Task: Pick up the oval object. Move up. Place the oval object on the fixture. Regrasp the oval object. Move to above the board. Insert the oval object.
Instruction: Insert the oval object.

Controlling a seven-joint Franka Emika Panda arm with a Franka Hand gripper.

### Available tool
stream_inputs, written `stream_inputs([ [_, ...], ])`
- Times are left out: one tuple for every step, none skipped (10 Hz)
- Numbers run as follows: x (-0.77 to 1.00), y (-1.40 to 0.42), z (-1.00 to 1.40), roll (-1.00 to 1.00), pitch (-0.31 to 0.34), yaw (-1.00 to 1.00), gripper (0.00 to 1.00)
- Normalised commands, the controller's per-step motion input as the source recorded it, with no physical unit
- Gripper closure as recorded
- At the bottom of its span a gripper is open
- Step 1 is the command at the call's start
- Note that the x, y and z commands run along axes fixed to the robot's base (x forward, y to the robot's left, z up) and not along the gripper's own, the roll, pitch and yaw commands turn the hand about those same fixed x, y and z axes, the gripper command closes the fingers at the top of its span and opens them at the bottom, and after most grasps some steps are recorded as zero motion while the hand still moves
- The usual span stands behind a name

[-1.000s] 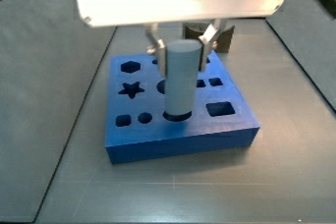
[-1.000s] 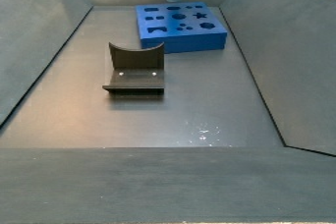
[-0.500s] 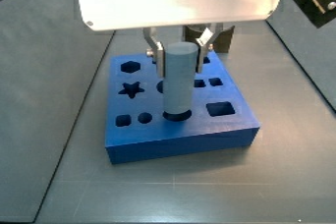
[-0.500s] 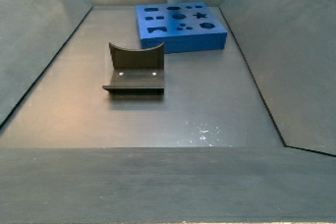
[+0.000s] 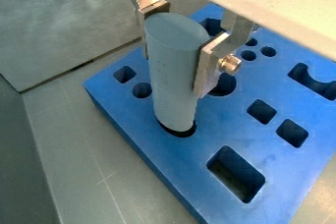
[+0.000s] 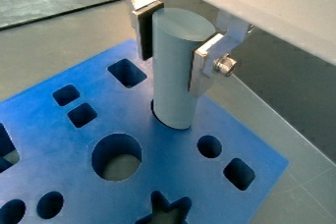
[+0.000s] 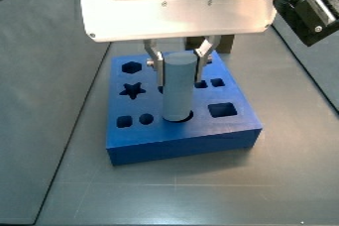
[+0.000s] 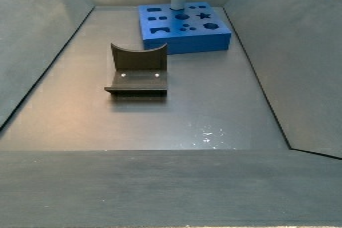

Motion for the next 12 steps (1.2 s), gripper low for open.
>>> stream_inputs([
  [0.01,-0.07,-0.23,0.12,-0.011,0.0,1.0],
  [0.02,-0.02,-0.25,0.08,-0.013,0.0,1.0],
  [0.01,-0.04,-0.25,0.08,-0.024,0.0,1.0],
  [0.02,-0.06,-0.24,0.05,-0.031,0.0,1.0],
  [0.17,0.0,-0.09,0.0,-0.026,0.0,1.0],
  [0.25,0.0,-0.08,0.0,0.0,0.0,1.0],
  [0.27,0.0,-0.1,0.0,0.0,0.0,1.0],
  [0.27,0.0,-0.18,0.0,0.0,0.0,1.0],
  [0.16,-0.01,-0.06,0.01,0.0,0.0,1.0],
  [0.0,0.0,0.0,0.01,0.0,0.0,1.0],
  [0.0,-0.03,-0.39,0.2,-0.019,0.0,1.0],
  [-0.21,-0.16,-0.49,0.44,-0.064,0.13,1.0],
])
